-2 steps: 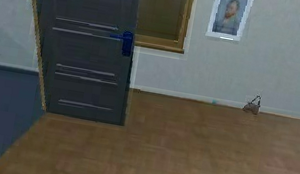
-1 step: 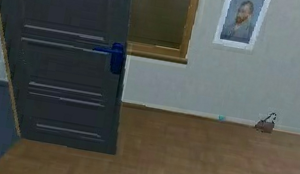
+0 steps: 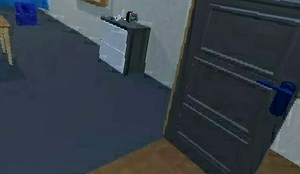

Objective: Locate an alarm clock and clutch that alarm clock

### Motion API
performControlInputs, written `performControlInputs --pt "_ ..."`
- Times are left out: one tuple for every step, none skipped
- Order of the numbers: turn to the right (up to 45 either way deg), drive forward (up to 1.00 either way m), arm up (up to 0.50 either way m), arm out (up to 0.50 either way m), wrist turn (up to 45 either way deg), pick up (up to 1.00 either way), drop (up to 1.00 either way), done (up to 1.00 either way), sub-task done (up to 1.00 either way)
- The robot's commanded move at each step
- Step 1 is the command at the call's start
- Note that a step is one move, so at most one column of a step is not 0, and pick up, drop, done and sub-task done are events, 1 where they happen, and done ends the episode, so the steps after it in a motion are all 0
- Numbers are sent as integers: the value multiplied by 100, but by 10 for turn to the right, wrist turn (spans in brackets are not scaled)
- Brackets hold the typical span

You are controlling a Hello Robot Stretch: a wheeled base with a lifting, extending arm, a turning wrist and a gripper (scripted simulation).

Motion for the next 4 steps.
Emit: performControlInputs --pt "-120 0 0 0 0 0 0 0 0" --pt "0 100 0 0 0 0 0 0 0" --pt "0 100 0 0 0 0 0 0 0" --pt "0 95 0 0 0 0 0 0 0"
